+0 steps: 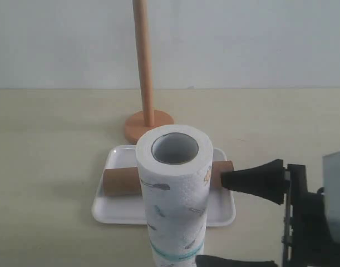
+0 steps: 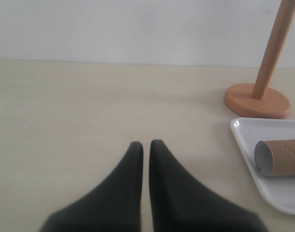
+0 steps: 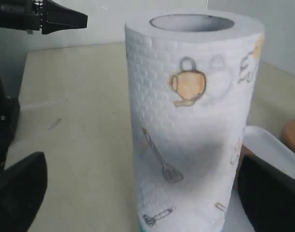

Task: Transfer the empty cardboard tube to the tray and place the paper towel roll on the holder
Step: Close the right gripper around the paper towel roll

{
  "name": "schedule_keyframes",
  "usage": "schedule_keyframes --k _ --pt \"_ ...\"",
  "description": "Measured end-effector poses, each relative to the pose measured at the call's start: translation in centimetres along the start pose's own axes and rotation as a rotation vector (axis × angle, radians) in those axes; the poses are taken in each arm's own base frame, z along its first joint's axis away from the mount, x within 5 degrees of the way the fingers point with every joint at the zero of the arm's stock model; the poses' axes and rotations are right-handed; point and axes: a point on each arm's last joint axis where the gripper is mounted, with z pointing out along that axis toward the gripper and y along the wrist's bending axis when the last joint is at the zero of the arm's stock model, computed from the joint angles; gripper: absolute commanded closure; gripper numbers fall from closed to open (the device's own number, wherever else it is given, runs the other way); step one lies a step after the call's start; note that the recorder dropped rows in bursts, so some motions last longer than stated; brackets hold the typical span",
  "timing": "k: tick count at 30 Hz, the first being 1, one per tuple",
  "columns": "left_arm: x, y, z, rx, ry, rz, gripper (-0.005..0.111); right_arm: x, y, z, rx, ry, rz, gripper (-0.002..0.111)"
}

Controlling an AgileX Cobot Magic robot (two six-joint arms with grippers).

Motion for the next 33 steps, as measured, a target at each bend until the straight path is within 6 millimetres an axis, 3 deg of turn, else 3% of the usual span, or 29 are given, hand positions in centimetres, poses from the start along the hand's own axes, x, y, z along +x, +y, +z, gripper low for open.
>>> schedule_keyframes --k 4,8,18,28,30,33 --pt "0.0 0.0 0.0 0.0 0.0 0.0 0.103 -1.6 -0.5 2.7 0.043 0.06 -0.039 0.003" --pt "0.0 0.0 0.0 0.0 0.0 0.0 0.103 -1.5 -0.9 3.4 0.078 0.073 -0.021 0.003" --pt "0.0 0.0 0.0 0.0 0.0 0.0 0.103 2.2 -2.1 6.2 0.032 -0.002 0.097 0.003" --pt "0.0 0.0 0.0 0.0 0.0 0.0 0.103 2.4 -3.4 8.3 -0.026 -0.032 0.149 0.004" --pt "0.0 0.0 0.0 0.0 0.0 0.0 0.103 2.4 -3.4 8.3 -0.026 -0.034 0.147 0.011" --pt "0.0 0.0 0.0 0.0 0.0 0.0 0.103 2.4 -3.4 8.3 -0.028 -0.036 0.137 0.044"
